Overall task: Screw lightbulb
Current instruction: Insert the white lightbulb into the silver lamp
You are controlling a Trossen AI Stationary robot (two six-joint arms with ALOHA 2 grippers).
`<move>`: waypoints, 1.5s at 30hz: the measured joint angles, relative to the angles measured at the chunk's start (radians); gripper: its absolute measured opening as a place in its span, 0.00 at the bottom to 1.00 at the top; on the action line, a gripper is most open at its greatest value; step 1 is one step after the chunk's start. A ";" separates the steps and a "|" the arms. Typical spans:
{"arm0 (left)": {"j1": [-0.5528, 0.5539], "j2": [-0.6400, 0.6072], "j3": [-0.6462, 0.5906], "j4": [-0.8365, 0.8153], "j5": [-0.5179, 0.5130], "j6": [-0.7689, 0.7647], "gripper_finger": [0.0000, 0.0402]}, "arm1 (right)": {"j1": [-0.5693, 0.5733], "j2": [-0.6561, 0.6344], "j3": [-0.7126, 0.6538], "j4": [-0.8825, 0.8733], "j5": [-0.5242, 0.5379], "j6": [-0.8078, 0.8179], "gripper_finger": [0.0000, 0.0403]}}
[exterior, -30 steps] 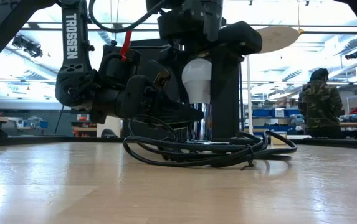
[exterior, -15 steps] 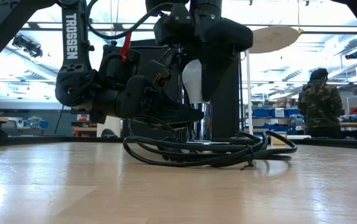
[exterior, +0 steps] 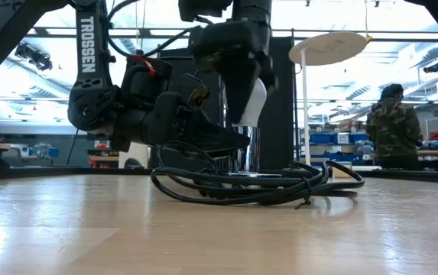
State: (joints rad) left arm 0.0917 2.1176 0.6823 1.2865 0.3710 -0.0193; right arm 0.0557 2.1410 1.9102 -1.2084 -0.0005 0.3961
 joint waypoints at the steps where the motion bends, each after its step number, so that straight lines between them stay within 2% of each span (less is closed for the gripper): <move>1: 0.000 0.000 0.000 0.000 0.000 0.000 0.47 | 0.000 0.000 0.000 -0.001 0.000 0.069 0.66; 6: -0.001 0.000 0.000 0.000 -0.014 0.009 0.47 | 0.000 0.000 0.000 0.007 0.000 0.394 0.70; 13: -0.001 0.000 -0.001 0.005 -0.038 0.015 0.47 | 0.004 0.000 0.000 -0.003 0.003 0.800 0.65; 21: -0.001 0.001 -0.001 0.013 -0.036 0.017 0.47 | 0.010 0.000 0.000 -0.003 0.004 0.984 0.70; 24: -0.001 0.001 -0.001 0.004 -0.032 0.011 0.47 | 0.011 -0.001 0.000 -0.004 0.009 0.988 0.71; 35: 0.002 -0.002 0.001 0.000 -0.029 -0.015 0.47 | -0.025 -0.051 0.000 0.004 0.006 0.842 0.73; 45: 0.000 -0.001 0.000 -0.003 -0.031 -0.014 0.47 | -0.032 -0.066 0.001 0.009 -0.003 0.647 0.78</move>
State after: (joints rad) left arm 0.0921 2.1170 0.6823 1.2831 0.3400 -0.0338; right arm 0.0233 2.0750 1.9110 -1.1989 -0.0036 1.0427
